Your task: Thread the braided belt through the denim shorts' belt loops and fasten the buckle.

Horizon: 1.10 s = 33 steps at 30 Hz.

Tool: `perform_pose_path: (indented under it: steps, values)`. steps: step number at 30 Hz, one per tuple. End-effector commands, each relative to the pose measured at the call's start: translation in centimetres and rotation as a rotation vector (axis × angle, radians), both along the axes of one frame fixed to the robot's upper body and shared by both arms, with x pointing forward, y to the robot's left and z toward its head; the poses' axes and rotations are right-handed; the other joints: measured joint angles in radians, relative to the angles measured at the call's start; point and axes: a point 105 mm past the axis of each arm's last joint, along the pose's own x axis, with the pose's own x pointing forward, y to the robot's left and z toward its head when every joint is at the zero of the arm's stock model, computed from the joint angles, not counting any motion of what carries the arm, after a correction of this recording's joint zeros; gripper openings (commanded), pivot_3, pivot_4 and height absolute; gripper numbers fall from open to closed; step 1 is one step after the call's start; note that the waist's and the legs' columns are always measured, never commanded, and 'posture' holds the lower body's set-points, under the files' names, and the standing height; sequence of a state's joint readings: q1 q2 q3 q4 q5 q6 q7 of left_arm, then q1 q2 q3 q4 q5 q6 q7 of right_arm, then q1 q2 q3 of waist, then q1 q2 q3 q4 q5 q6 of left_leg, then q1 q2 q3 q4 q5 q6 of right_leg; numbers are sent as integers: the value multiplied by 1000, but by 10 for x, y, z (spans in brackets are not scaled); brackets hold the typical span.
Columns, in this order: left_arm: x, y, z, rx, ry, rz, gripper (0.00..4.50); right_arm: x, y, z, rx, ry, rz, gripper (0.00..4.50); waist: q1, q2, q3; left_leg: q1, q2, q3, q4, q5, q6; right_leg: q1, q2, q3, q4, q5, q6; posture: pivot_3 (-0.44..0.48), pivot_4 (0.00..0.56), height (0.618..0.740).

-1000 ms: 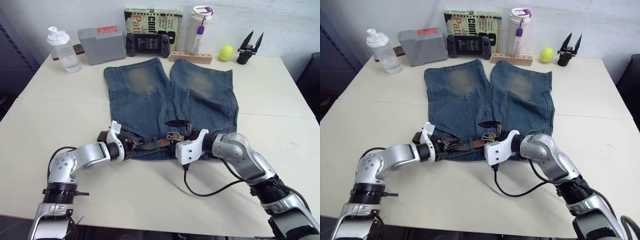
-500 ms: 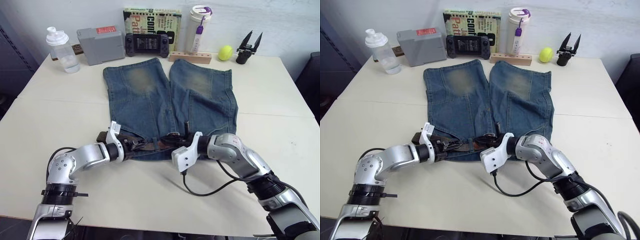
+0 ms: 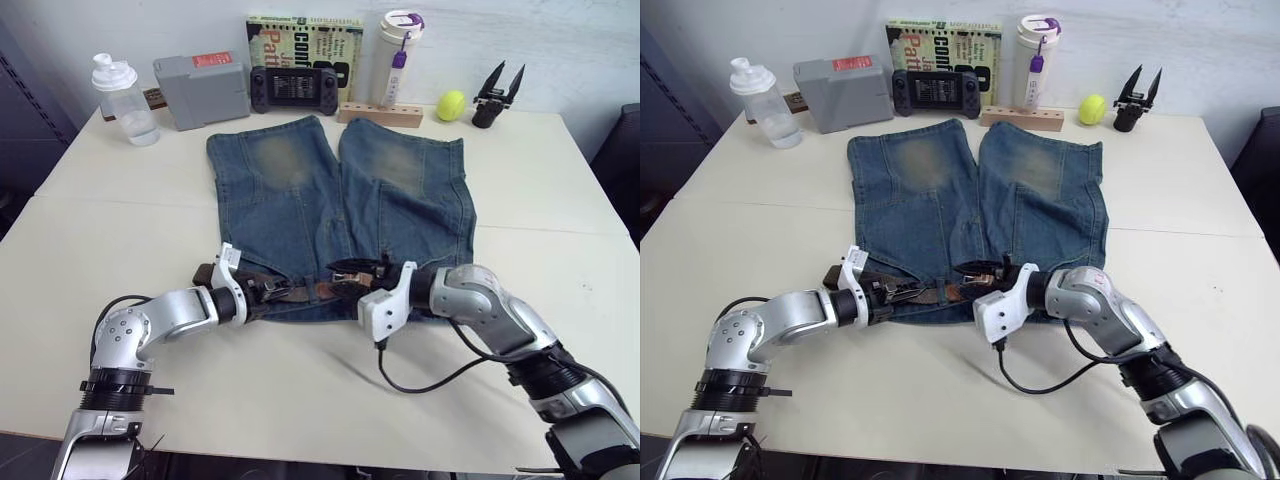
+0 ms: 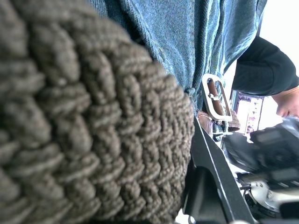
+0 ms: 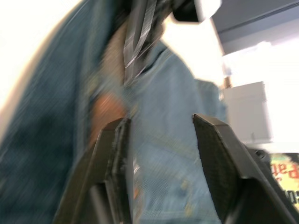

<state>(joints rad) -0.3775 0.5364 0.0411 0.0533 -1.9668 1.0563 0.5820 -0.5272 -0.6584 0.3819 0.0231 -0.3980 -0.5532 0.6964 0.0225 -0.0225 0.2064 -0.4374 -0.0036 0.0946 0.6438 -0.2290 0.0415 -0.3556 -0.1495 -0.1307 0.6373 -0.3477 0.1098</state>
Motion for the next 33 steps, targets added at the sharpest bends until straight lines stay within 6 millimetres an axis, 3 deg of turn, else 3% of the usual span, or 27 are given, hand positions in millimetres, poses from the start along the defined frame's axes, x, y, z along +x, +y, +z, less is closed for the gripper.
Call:
perform_pose_path:
  steps: [1,21,33]
  values:
    - [-7,-1,-13,36,42,-31,0,3,-10,11,6,-83,-18,1990,0,0,0,0,0,0,0,0,0,0,0,0,0,0,0,0,150,697]
    - [-7,-1,-12,38,39,-30,0,-2,11,-8,-37,-124,71,1990,-1,0,0,0,1,0,0,1,2,0,1,0,0,0,0,0,150,697]
    - [-5,0,-11,42,36,-26,0,2,-6,-18,-70,-104,41,1990,-1,0,0,0,1,0,0,2,2,0,1,0,0,0,0,0,150,697]
